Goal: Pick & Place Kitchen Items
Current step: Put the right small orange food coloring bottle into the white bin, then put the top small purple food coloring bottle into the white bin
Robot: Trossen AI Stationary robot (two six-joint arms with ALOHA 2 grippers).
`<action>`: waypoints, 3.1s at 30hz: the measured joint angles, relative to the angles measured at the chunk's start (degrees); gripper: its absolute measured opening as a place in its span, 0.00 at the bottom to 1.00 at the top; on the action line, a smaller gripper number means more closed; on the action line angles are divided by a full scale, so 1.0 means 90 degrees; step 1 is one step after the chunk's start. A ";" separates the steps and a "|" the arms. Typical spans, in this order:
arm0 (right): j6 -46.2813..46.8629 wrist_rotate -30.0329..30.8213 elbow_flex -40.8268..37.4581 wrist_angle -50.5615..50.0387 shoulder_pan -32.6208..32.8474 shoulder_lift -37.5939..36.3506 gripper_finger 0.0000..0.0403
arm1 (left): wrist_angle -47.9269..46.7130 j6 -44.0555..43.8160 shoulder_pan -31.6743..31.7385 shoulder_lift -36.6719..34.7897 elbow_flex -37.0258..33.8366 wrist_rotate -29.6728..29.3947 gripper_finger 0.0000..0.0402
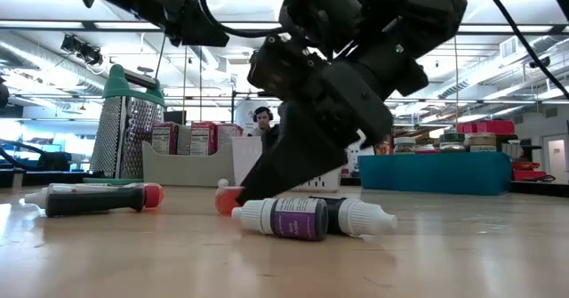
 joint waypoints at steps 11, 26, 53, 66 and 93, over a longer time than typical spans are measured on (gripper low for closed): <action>-0.1225 0.0330 -0.0044 -0.0185 0.0000 0.0051 0.32 | -0.0631 -0.0020 0.0002 0.0001 0.0000 0.0000 0.37; -0.1769 0.2139 -0.0090 -0.2104 -0.0397 -0.1708 0.17 | -0.0857 -0.0189 0.0000 0.0000 -0.0002 0.0384 0.37; -0.1945 0.2369 -0.0068 -0.3113 -0.3577 -0.2566 0.42 | -0.0746 0.0335 0.0000 0.0000 -0.0002 0.0362 0.37; -0.2202 0.2806 -0.0065 -0.2639 -0.3233 -0.2594 0.53 | -0.0542 -0.0051 0.0002 0.0002 -0.0005 0.1026 0.37; -0.2736 0.3439 -0.0063 -0.3088 -0.2936 -0.2599 0.52 | 0.0997 -0.1925 -0.2393 0.0906 -0.1322 -0.1267 0.32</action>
